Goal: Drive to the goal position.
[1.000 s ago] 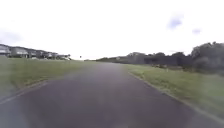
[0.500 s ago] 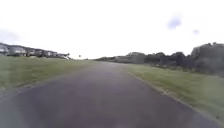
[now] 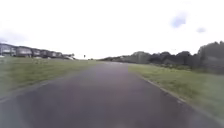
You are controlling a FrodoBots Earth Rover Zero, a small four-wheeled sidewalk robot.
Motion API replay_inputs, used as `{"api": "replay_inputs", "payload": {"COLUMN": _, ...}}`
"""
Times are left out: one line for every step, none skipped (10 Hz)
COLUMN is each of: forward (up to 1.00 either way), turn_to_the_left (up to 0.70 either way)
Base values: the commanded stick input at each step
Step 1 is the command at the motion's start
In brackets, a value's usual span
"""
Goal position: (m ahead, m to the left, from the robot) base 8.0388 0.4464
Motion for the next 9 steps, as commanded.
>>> {"api": "replay_inputs", "payload": {"forward": 0.7, "turn_to_the_left": 0.0}}
{"api": "replay_inputs", "payload": {"forward": 0.7, "turn_to_the_left": 0.0}}
{"api": "replay_inputs", "payload": {"forward": 0.7, "turn_to_the_left": 0.0}}
{"api": "replay_inputs", "payload": {"forward": 0.7, "turn_to_the_left": 0.0}}
{"api": "replay_inputs", "payload": {"forward": 0.7, "turn_to_the_left": 0.0}}
{"api": "replay_inputs", "payload": {"forward": 0.7, "turn_to_the_left": 0.0}}
{"api": "replay_inputs", "payload": {"forward": 0.7, "turn_to_the_left": 0.0}}
{"api": "replay_inputs", "payload": {"forward": 0.7, "turn_to_the_left": 0.0}}
{"api": "replay_inputs", "payload": {"forward": 0.7, "turn_to_the_left": 0.0}}
